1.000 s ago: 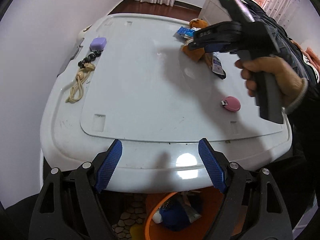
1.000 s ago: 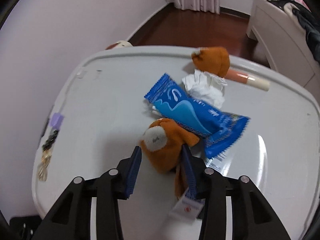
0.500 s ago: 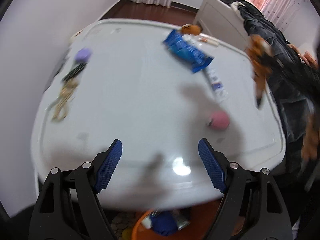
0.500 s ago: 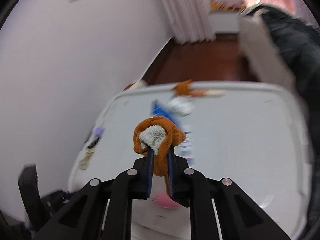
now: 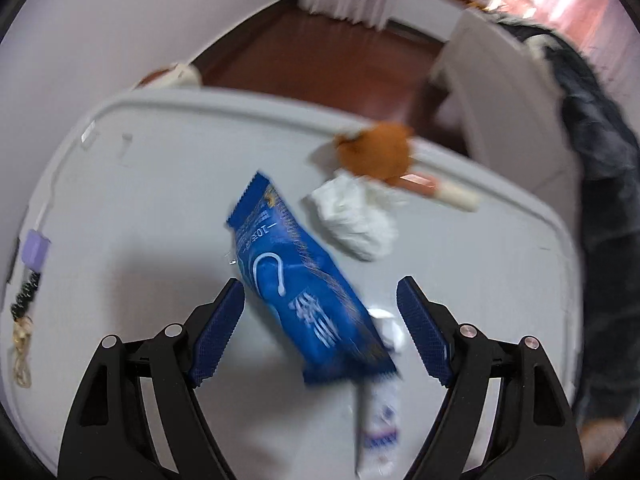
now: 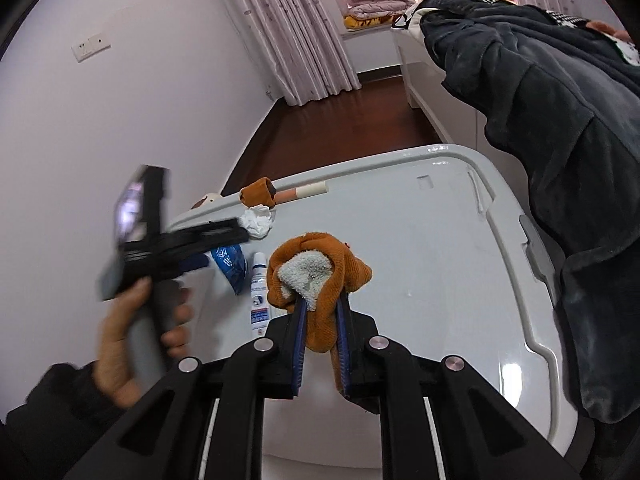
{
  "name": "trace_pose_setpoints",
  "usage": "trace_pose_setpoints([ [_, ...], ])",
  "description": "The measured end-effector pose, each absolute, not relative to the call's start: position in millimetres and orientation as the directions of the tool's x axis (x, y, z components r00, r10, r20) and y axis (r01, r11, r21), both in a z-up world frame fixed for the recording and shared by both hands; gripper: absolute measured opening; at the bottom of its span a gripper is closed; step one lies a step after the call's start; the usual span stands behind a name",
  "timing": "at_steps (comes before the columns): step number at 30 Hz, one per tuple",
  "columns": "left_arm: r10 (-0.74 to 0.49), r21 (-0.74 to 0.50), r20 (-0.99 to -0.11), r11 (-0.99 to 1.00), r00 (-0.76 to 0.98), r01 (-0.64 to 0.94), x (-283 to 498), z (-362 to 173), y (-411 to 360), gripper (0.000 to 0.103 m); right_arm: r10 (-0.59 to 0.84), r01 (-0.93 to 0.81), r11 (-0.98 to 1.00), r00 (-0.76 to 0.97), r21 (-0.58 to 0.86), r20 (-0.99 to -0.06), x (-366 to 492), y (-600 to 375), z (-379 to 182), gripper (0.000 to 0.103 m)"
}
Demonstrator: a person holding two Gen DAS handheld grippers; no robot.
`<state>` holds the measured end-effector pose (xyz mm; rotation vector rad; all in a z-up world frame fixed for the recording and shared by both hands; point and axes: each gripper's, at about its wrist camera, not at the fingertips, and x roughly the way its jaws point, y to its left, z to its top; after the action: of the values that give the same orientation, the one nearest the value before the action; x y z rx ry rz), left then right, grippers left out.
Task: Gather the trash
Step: 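Grasp the brown plush toy with the right tool while the left tool grasps the blue wrapper, then drop the brown plush toy and blue wrapper into the orange bin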
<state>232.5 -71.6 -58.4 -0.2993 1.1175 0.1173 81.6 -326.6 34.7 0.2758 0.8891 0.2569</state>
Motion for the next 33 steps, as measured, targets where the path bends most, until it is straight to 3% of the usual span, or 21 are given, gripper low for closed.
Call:
trace_pose_setpoints([
  [2,-0.002,-0.144,-0.888,0.951,0.46,-0.273,235.4,-67.2,-66.2,0.064,0.344,-0.112,0.93,0.597,0.349,-0.725,82.2,-326.9,34.6,0.014],
  [3,0.027,-0.113,-0.881,0.957,0.472,-0.267,235.4,-67.6,-65.9,0.044,0.356,-0.117,0.926,0.59,0.36,-0.725,84.0,-326.7,34.5,0.014],
  [4,0.076,-0.054,-0.873,0.967,0.481,-0.251,236.2,-69.0,-66.9,0.038,0.369,-0.12,0.92,0.584,0.373,-0.723,85.4,-326.7,34.3,0.014],
  [6,0.061,-0.054,-0.862,0.976,0.503,-0.211,232.8,-68.4,-64.3,0.024,0.39,-0.129,0.911,0.572,0.391,-0.722,86.5,-321.6,33.3,0.014],
  [8,0.04,-0.053,-0.869,0.983,0.493,-0.173,225.2,-63.7,-60.6,0.019,0.385,-0.139,0.916,0.57,0.376,-0.726,86.6,-313.2,33.6,0.014],
  [16,-0.006,-0.022,-0.834,0.999,0.552,-0.023,104.3,18.8,-45.3,0.019,0.359,-0.188,0.933,0.566,0.308,-0.742,62.6,-276.7,35.1,0.014],
  [21,-0.055,-0.006,-0.822,0.996,0.567,0.088,5.8,48.5,-36.0,0.019,0.407,-0.236,0.913,0.528,0.332,-0.746,1.7,-255.5,47.2,0.014],
  [27,-0.083,-0.012,-0.846,0.991,0.527,0.136,-96.6,26.2,-28.0,0.019,0.446,-0.288,0.892,0.441,0.348,-0.779,-80.9,-237.7,43.8,0.014],
  [33,-0.122,-0.081,-0.908,0.99,0.4,0.118,-142.1,-41.4,-24.9,0.019,0.408,-0.306,0.901,0.356,0.308,-0.841,-141.1,-218.1,9.2,0.014],
])
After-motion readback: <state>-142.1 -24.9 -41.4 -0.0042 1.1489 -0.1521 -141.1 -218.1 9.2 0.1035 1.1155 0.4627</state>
